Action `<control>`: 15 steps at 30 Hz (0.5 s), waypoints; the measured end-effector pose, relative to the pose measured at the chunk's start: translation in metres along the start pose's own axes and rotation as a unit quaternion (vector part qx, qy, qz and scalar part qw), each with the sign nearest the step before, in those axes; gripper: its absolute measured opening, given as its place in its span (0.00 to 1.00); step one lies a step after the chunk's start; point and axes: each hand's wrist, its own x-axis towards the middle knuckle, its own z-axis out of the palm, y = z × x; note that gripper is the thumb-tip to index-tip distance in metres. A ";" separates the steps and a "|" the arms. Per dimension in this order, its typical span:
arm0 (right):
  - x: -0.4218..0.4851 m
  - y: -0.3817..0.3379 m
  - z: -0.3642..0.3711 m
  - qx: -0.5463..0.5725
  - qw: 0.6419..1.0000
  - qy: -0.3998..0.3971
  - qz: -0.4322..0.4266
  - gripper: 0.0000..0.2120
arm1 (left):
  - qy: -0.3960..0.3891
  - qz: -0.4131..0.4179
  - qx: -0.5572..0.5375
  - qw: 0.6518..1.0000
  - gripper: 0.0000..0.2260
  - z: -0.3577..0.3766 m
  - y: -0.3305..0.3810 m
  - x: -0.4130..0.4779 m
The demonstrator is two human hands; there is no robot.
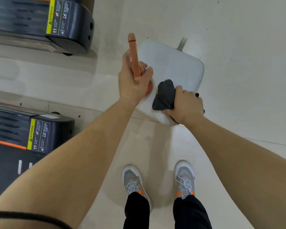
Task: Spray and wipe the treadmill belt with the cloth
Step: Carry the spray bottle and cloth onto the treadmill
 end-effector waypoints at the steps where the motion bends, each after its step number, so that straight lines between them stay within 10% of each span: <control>1: -0.010 0.000 0.001 0.047 0.997 -0.050 0.034 0.32 | -0.005 -0.026 -0.008 1.000 0.23 -0.003 0.004 -0.002; 7: -0.102 -0.022 -0.022 0.452 0.853 -0.207 0.161 0.24 | -0.004 -0.124 -0.037 0.992 0.15 -0.059 0.044 -0.039; 15: -0.207 -0.116 -0.131 0.546 0.747 -0.360 0.122 0.27 | 0.024 -0.104 -0.102 0.989 0.28 -0.196 0.124 -0.124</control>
